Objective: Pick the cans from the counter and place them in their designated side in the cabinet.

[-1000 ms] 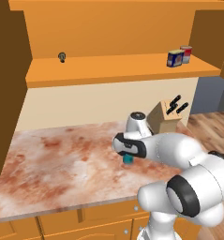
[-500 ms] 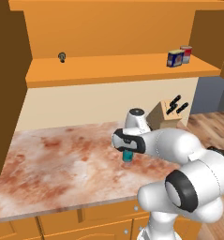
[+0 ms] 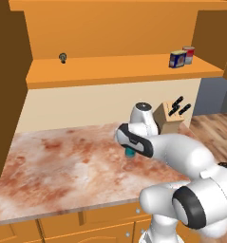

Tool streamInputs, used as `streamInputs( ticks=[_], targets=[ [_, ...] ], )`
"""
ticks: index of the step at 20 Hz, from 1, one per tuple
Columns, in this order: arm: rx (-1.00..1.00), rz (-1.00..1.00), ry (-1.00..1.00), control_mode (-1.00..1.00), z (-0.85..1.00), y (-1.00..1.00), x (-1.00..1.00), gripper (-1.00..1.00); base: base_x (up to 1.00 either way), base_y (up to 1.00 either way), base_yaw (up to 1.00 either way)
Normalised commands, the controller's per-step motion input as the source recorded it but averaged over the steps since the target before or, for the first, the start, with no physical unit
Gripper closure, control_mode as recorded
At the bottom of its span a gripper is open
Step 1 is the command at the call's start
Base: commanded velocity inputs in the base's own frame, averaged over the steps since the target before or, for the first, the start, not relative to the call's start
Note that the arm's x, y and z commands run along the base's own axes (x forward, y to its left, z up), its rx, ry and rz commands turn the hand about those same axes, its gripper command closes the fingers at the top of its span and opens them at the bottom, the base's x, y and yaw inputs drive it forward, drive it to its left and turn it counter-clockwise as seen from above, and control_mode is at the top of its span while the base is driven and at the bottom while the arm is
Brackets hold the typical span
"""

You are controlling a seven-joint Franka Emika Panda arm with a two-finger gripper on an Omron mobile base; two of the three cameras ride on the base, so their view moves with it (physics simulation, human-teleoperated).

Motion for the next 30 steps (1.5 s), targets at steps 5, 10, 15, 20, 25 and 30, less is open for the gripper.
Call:
streamInputs(
  ticks=[5, 10, 15, 20, 25, 30],
  targets=[
    [0.0, 0.0, -0.09, -1.0, 0.39, -0.05, -0.21, 1.0, 0.0, 0.0, 0.0],
    [0.0, 0.0, -0.05, -1.0, 0.37, -0.08, -0.18, 1.0, 0.0, 0.0, 0.0],
    [0.0, 0.01, -0.03, -1.0, 0.37, -0.2, -0.24, 1.0, 0.0, 0.0, 0.0],
    [0.0, 0.0, -0.05, -1.0, 0.38, -0.19, -0.29, 1.0, 0.0, 0.0, 0.0],
    [0.0, 0.01, -0.07, -1.0, 0.35, -0.17, -0.31, 1.0, 0.0, 0.0, 0.0],
    [0.0, 0.02, -0.07, -1.0, 0.37, -0.18, -0.3, 1.0, 0.0, 0.0, 0.0]
  ],
)
